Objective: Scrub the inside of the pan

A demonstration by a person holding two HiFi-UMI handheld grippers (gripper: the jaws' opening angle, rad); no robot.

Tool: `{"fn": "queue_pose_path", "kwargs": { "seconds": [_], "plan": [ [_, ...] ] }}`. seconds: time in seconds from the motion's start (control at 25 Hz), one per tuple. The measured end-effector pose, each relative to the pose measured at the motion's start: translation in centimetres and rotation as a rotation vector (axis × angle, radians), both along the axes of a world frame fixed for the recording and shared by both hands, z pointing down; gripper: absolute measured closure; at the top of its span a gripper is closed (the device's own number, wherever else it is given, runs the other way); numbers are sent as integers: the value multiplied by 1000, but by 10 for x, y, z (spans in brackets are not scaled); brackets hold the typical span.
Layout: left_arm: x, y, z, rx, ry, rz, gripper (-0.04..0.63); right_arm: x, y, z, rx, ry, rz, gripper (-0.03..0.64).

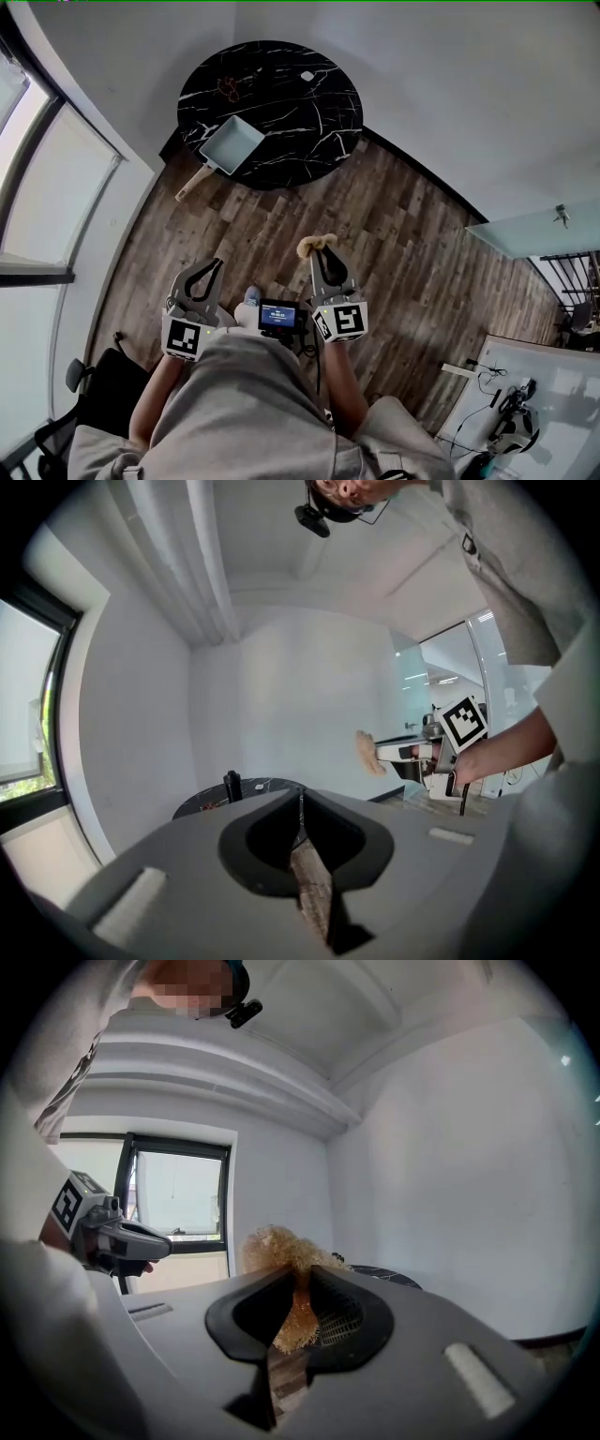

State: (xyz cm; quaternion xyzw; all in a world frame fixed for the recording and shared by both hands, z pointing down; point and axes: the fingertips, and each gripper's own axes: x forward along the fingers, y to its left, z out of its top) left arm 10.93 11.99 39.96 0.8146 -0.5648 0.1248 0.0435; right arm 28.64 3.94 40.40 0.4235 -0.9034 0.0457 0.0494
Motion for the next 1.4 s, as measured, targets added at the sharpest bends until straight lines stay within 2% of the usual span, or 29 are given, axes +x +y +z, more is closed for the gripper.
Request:
{"fn": "queue_pose_path", "kwargs": {
  "seconds": [0.2,0.32,0.6,0.8,1.04,1.4],
  "plan": [
    [-2,-13,7,-17,-5,-30,584,1,-25,9,-24,4,-25,545],
    [-26,-25,14,1,-15,-65,584,-15,-41,12,-31,14,-47,545],
    [-90,-72,40,-8,20,-124,584,-54,-80,22,-62,57,-51,545],
    [-118,-131,36,18,14,-74,584,-88,-126,2,-39,107,-80,545],
    [-157,-191,26,68,2,-21,584,-149,-170,-10,-19,175,-125,545],
    [-215,-217,86,-42,-33,-2,581,-210,-200,14,-82,301,-184,545]
  ]
}}
